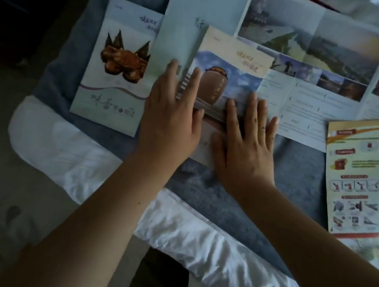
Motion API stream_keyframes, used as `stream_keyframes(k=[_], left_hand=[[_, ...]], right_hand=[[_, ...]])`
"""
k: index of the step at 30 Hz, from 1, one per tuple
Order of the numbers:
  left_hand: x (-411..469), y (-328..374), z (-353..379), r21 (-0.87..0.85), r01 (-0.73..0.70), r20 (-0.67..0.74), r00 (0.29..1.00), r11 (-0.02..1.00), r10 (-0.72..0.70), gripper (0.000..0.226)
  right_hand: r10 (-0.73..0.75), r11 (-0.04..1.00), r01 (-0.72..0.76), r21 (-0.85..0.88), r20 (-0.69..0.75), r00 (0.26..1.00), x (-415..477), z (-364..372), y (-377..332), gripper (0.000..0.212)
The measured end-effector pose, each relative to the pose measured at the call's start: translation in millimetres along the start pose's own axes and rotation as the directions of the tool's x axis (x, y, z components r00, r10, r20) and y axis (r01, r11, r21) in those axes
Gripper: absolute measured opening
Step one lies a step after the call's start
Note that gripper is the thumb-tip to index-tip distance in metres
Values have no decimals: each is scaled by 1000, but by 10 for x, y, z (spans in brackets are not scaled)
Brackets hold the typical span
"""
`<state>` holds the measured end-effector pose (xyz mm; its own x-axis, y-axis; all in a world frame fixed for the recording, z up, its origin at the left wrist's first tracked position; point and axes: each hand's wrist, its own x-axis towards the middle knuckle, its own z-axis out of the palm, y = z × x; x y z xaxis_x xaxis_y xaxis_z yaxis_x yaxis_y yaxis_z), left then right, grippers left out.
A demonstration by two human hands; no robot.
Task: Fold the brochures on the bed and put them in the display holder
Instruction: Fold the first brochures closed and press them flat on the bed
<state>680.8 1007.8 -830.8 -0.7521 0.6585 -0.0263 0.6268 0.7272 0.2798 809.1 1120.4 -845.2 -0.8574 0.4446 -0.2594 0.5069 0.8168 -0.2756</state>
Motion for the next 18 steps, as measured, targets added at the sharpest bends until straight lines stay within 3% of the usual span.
stream_keyframes(k=[11,18], left_hand=[[-24,105,366,-46,-5,11,1000,999,6,64],[229,638,488,-55,-82,65,994,995,86,67]], right_hand=[[39,994,-42,-97,-29,999,22,-30,276,72],[177,977,-180,-114,-40,983,1,-255,805,63]])
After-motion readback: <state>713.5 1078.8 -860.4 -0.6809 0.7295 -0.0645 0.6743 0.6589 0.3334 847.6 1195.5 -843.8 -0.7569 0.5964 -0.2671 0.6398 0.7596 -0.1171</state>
